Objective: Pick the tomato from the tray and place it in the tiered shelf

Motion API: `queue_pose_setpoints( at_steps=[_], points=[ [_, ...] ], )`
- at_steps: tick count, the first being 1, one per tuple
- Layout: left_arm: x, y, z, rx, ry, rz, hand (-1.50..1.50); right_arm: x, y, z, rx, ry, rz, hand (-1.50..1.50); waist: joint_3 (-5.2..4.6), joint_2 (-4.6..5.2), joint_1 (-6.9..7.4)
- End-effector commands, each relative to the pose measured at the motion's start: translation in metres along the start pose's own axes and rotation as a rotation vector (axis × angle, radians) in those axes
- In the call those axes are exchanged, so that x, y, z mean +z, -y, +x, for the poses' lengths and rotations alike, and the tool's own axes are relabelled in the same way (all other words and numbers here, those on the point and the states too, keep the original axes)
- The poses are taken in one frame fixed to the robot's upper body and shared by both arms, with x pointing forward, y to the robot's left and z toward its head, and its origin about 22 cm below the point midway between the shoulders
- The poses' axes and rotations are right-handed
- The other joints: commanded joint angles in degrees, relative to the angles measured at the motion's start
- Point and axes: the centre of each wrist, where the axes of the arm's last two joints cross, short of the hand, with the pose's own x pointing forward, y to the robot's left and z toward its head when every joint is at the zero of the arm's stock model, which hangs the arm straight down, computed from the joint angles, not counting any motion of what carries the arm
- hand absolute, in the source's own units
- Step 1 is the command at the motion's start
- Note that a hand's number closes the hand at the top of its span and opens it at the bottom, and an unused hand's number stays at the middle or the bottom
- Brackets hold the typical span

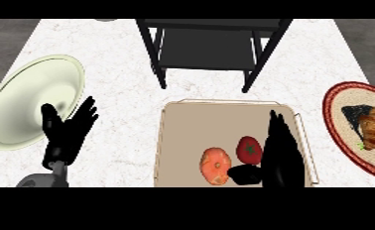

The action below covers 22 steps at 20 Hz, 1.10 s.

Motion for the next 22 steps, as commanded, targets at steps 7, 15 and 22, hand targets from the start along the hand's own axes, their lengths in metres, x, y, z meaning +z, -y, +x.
queue_pose_setpoints(
  at_steps=[7,15,22],
  points=[
    [0.002,0.001,-0.004,0.000,0.012,0.009,0.00,-0.031,-0.034,-0.008,0.058,-0.213,-0.041,-1.50,0.04,0.05,0.14],
    [0.011,0.008,0.007,0.011,0.009,0.011,0.00,-0.029,-0.028,-0.016,0.020,-0.159,-0.074,-1.50,0.04,-0.07,-0.09],
    [0.001,0.007,-0.011,-0.004,0.004,0.012,0.00,-0.057,-0.045,-0.013,-0.006,-0.135,-0.073,-1.50,0.03,0.03,-0.07]
  ],
)
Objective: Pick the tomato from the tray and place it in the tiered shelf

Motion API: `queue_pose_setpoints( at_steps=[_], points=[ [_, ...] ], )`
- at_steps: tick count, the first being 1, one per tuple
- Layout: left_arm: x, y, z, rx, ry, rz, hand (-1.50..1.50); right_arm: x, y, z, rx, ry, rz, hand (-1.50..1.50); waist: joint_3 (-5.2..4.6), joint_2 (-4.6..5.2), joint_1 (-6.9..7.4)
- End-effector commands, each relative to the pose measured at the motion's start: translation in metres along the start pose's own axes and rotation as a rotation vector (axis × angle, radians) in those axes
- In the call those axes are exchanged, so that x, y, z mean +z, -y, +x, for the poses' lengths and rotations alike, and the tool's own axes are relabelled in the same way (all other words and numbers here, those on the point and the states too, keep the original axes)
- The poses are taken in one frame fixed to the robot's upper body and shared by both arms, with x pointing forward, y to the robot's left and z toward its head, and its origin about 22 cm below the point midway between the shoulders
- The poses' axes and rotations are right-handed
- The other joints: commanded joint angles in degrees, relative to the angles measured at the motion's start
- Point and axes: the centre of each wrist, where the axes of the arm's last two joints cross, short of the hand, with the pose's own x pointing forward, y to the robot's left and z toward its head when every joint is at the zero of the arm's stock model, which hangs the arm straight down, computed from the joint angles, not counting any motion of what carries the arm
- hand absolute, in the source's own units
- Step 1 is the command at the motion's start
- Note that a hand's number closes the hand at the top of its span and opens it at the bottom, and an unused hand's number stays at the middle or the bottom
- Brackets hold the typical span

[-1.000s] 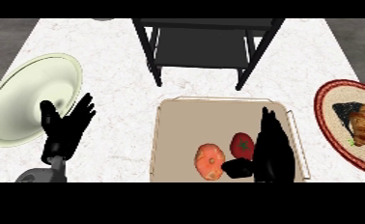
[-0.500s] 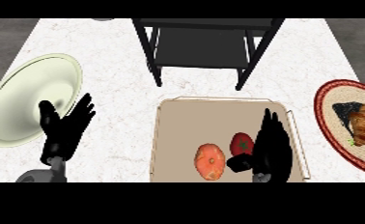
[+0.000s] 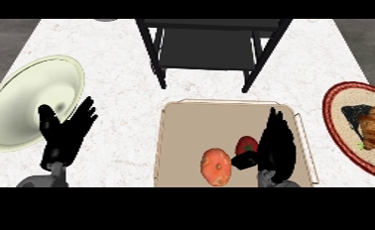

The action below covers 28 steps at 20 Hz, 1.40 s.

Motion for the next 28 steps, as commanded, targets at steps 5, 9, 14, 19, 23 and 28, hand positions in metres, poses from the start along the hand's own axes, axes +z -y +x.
queue_pose_setpoints(
  at_steps=[5,9,14,19,23,28],
  points=[
    [0.001,0.002,0.000,-0.011,-0.001,-0.001,0.00,0.001,-0.033,-0.007,0.275,0.044,0.212,1.50,-0.01,0.17,0.62],
    [-0.007,-0.016,0.004,-0.008,0.005,-0.006,0.00,-0.012,-0.042,0.011,0.080,0.073,0.156,1.50,0.03,0.13,0.15],
    [0.004,0.016,-0.006,-0.009,-0.003,-0.005,0.00,0.008,-0.042,0.019,0.019,0.160,0.103,1.50,0.04,0.06,0.23],
    [-0.011,0.000,0.011,-0.019,0.008,-0.033,0.00,0.047,-0.035,0.072,0.109,0.449,0.186,1.50,0.04,0.53,2.22],
    [-0.013,0.026,0.021,-0.039,0.019,-0.087,0.00,0.081,-0.035,0.096,0.124,0.683,0.296,1.50,0.13,0.85,4.73],
    [-0.014,0.035,0.015,-0.031,0.001,-0.053,0.00,0.122,0.000,0.137,-0.045,0.819,0.190,1.50,0.01,0.21,3.03]
  ],
)
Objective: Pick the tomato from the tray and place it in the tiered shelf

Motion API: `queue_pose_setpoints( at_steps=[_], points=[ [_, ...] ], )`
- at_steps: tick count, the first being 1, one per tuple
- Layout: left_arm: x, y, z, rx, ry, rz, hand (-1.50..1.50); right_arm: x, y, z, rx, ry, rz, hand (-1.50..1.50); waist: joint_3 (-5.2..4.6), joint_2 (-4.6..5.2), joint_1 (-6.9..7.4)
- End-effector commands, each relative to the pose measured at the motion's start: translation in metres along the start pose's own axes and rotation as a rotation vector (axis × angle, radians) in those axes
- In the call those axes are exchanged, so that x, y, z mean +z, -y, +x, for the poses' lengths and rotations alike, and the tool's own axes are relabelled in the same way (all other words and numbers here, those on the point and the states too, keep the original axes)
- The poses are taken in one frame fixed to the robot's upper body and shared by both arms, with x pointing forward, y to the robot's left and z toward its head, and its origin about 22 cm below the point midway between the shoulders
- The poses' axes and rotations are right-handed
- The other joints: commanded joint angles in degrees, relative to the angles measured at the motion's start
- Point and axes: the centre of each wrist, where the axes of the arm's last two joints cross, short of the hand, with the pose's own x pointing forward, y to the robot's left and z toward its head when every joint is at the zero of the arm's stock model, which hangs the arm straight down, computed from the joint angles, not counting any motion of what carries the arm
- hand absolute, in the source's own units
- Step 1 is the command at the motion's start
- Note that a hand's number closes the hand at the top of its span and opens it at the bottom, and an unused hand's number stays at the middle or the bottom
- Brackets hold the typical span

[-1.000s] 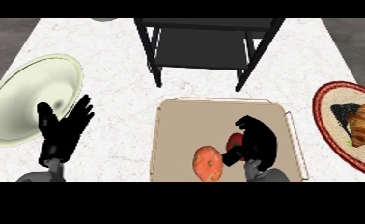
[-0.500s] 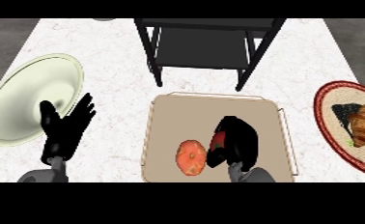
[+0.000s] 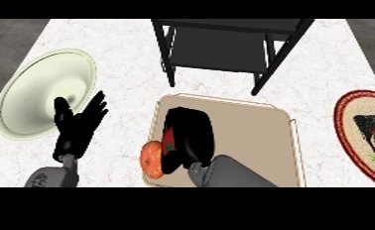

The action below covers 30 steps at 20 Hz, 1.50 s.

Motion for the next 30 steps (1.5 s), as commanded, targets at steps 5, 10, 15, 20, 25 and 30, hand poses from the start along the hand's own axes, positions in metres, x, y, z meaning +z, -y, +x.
queue_pose_setpoints(
  at_steps=[5,10,15,20,25,30],
  points=[
    [0.002,-0.009,-0.004,0.016,-0.020,0.048,0.00,0.031,0.072,0.092,-0.079,0.143,-0.260,1.50,-0.10,-0.87,-1.87],
    [0.007,-0.005,-0.004,0.028,-0.027,0.051,0.00,0.046,0.117,0.117,-0.105,0.118,-0.354,1.50,-0.07,-1.09,-2.95],
    [0.009,-0.021,-0.007,0.023,-0.033,0.054,0.00,0.030,0.162,0.144,-0.094,0.086,-0.428,1.50,-0.09,-0.80,-2.83],
    [0.010,-0.019,-0.010,0.017,-0.019,0.047,0.00,0.014,0.206,0.160,-0.153,0.042,-0.460,1.50,-0.09,-0.63,-2.71],
    [0.002,-0.017,-0.003,0.031,-0.027,0.057,0.00,0.001,0.249,0.157,-0.186,0.023,-0.520,1.50,-0.06,-0.47,-3.49],
    [0.007,-0.022,-0.011,0.027,-0.026,0.045,0.00,-0.034,0.273,0.150,-0.147,0.004,-0.537,1.50,-0.07,-0.26,-2.74]
  ],
)
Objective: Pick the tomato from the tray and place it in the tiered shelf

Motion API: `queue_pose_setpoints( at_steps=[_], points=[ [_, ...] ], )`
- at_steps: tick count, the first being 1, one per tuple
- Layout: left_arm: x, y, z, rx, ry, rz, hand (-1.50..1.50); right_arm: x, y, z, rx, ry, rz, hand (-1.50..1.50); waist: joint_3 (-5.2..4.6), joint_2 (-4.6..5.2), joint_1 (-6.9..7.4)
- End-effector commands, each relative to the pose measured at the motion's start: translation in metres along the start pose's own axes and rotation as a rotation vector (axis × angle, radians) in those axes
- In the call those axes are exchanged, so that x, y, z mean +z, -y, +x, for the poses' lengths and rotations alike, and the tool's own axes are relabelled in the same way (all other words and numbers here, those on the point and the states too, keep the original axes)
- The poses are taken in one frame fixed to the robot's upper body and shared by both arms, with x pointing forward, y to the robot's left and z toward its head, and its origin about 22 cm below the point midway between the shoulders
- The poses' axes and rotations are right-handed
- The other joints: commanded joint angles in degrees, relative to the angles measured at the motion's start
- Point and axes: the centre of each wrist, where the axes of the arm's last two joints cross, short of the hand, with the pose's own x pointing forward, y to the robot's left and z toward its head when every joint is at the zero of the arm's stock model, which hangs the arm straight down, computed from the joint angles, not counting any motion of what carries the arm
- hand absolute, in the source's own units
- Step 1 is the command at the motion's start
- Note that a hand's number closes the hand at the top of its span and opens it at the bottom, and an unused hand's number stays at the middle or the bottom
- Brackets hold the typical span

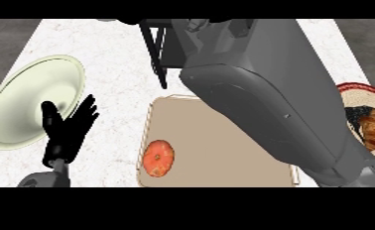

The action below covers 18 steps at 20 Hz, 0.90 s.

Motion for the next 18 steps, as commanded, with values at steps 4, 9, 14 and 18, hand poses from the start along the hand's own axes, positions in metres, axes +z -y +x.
queue_pose_setpoints(
  at_steps=[4,9,14,18],
  points=[
    [-0.004,0.009,0.009,-0.011,0.006,-0.004,0.00,-0.052,0.022,-0.008,0.036,-0.106,0.071,1.50,0.02,0.22,0.31],
    [-0.002,-0.005,0.008,-0.019,0.008,0.001,0.00,-0.062,-0.001,-0.022,0.109,-0.098,0.110,1.50,0.02,0.16,0.23],
    [0.010,0.008,-0.012,0.004,0.025,-0.025,0.00,-0.089,-0.012,-0.056,0.141,-0.094,0.102,1.50,0.01,0.36,0.86],
    [-0.007,0.016,-0.005,-0.003,0.024,-0.011,0.00,-0.100,-0.024,-0.066,0.141,-0.090,0.080,1.50,-0.02,0.58,0.70]
  ],
)
